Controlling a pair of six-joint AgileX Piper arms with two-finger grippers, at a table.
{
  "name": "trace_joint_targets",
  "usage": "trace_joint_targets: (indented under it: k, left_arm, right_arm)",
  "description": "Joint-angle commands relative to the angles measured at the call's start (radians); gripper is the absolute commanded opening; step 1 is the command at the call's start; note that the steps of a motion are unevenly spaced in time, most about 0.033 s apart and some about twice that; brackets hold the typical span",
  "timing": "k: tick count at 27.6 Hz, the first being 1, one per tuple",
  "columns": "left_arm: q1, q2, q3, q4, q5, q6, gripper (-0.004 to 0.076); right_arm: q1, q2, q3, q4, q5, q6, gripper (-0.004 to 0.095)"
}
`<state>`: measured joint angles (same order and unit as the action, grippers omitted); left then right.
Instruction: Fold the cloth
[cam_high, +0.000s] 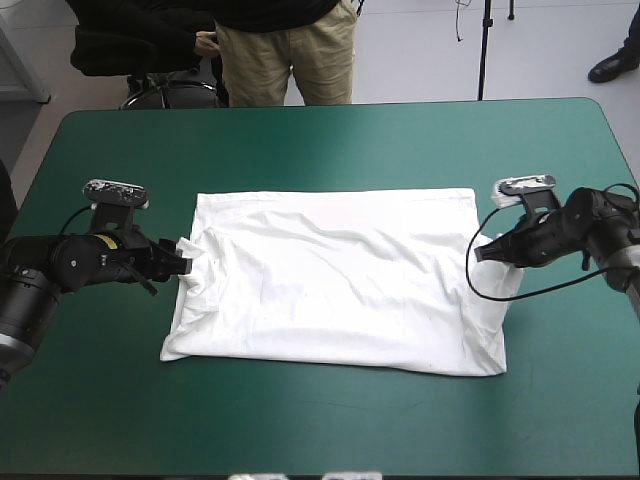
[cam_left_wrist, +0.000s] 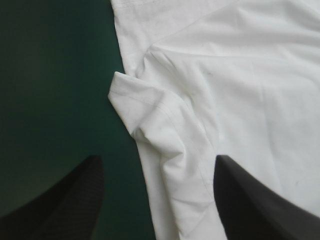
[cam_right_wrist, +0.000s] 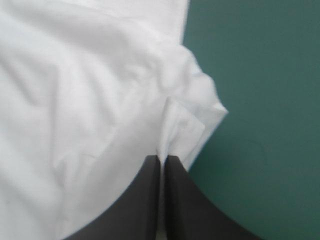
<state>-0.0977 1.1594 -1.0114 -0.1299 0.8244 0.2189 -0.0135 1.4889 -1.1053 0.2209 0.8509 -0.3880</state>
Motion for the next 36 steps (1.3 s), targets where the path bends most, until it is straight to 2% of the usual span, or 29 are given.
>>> trace_joint_targets:
  k: [1, 5, 8, 10, 14, 17, 23, 27, 32, 36]
  left_arm:
    - [-0.001, -0.017, -0.033, -0.009, -0.039, -0.007, 0.0464]
    - [-0.001, -0.017, -0.033, 0.010, 0.004, -0.005, 0.0464]
    - [-0.001, -0.017, -0.033, 0.016, 0.037, -0.005, 0.0464]
    - [-0.001, -0.017, -0.033, 0.016, 0.055, -0.005, 0.0464]
    - [-0.001, -0.022, -0.033, 0.016, 0.085, -0.005, 0.0464]
    - [-0.001, -0.022, -0.033, 0.016, 0.107, -0.005, 0.0464]
    - [-0.001, -0.022, 0.002, 0.016, 0.175, -0.022, 0.0465]
    - [-0.001, -0.022, 0.074, 0.016, 0.180, -0.042, 0.0464]
    - [-0.001, -0.022, 0.188, 0.016, 0.094, -0.104, 0.0464]
    - [-0.001, -0.021, 0.253, 0.004, 0.032, -0.114, 0.0464]
  right_arm:
    - [0.095, -0.027, -0.024, 0.034, -0.012, -0.017, -0.0009]
    - [0.282, 0.078, -0.024, 0.033, -0.064, 0.011, -0.0007]
    - [0.328, 0.126, -0.024, 0.017, -0.091, 0.014, 0.0029]
    - [0.337, 0.141, -0.024, 0.015, -0.109, 0.020, 0.0126]
    - [0.337, 0.132, -0.024, 0.013, -0.126, 0.015, 0.0427]
    - [0.337, 0.099, -0.024, 0.010, -0.119, 0.013, 0.0541]
    - [0.337, -0.103, -0.024, -0.037, -0.116, 0.068, 0.0537]
    - [0.337, -0.253, -0.024, -0.088, -0.045, 0.116, 0.0536]
    - [0.337, -0.376, -0.020, -0.079, 0.127, 0.150, 0.0536]
    - [0.337, -0.427, 0.010, -0.076, 0.142, 0.179, 0.0536]
